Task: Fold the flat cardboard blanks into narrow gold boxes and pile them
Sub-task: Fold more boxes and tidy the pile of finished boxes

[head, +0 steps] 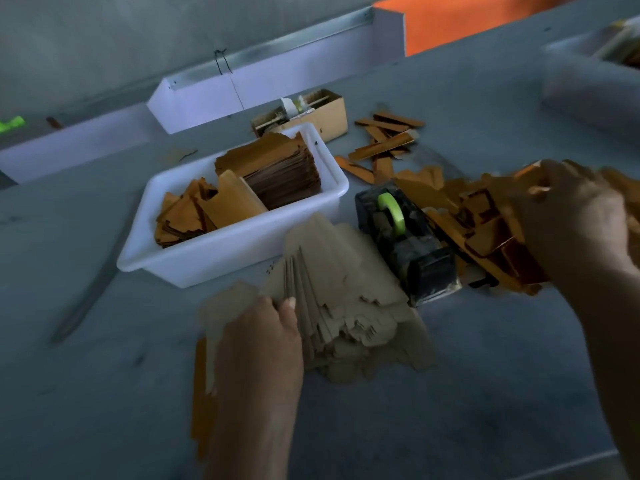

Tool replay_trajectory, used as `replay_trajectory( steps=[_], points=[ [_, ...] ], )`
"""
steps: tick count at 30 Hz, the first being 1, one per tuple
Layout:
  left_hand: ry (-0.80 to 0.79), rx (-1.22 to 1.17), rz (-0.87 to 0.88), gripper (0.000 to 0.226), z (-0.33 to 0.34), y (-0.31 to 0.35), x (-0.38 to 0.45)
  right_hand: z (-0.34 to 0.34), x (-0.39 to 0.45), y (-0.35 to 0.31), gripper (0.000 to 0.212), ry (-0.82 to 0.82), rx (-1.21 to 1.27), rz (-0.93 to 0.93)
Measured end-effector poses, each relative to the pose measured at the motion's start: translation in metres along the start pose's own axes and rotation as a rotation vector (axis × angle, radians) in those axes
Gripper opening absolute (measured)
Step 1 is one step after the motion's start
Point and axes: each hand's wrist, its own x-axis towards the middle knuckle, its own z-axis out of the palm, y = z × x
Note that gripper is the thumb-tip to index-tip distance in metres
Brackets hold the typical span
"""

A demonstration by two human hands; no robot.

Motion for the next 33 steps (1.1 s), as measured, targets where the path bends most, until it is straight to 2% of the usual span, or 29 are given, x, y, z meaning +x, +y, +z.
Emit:
replay_trajectory(
  steps=[2,6,11,13,15,18,19,20,22,24,26,28,30,32,33],
  points=[
    [0.035,0.078,0.029,0.037,-0.001,0.005,0.001,0.0,-0.011,0.0,0.04,0.065,0.023,-0.004],
    [0.075,0.082,0.04,0.032,-0.005,0.006,0.003,-0.001,-0.048,-0.006,0.031,0.224,0.212,-0.111],
    [0.026,-0.068,-0.003,0.028,-0.014,-0.003,0.005,-0.015,-0.075,-0.019,0.027,0.125,0.382,-0.191],
    [0.129,-0.047,0.019,0.028,-0.017,0.002,0.001,-0.025,-0.086,-0.026,0.016,0.058,0.482,-0.207],
    [0.27,0.033,0.091,0.027,-0.017,0.015,-0.006,-0.036,-0.099,-0.034,0.016,-0.16,0.668,-0.161],
    [0.364,0.041,0.27,0.012,-0.014,0.044,-0.024,-0.042,-0.121,-0.051,0.033,-0.762,1.061,-0.066],
    [0.383,0.015,0.327,0.01,-0.008,0.052,-0.031,-0.039,-0.127,-0.056,0.033,-0.909,1.178,-0.018],
    [0.367,-0.019,0.384,0.009,-0.002,0.057,-0.038,-0.036,-0.133,-0.059,0.032,-0.982,1.271,0.042],
    [0.225,-0.083,0.464,0.005,0.005,0.06,-0.046,-0.028,-0.137,-0.06,0.029,-0.985,1.35,0.131],
    [0.045,-0.201,0.446,0.015,0.008,0.058,-0.047,-0.023,-0.135,-0.056,0.029,-0.965,1.386,0.191],
    [-0.087,-0.422,0.367,0.019,0.002,0.05,-0.044,-0.019,-0.133,-0.049,0.03,-0.937,1.413,0.237],
    [-0.018,-0.54,0.279,0.023,-0.004,0.043,-0.038,-0.016,-0.13,-0.045,0.025,-0.902,1.406,0.268],
    [0.052,-0.554,0.205,0.042,-0.005,0.037,-0.03,-0.013,-0.128,-0.041,0.022,-0.881,1.398,0.277],
    [-0.04,-0.656,0.095,0.058,-0.004,0.034,-0.023,-0.011,-0.127,-0.04,0.021,-0.891,1.395,0.261],
    [-0.128,-0.708,0.043,0.057,-0.004,0.033,-0.021,-0.011,-0.127,-0.04,0.021,-0.901,1.394,0.248]
  ],
)
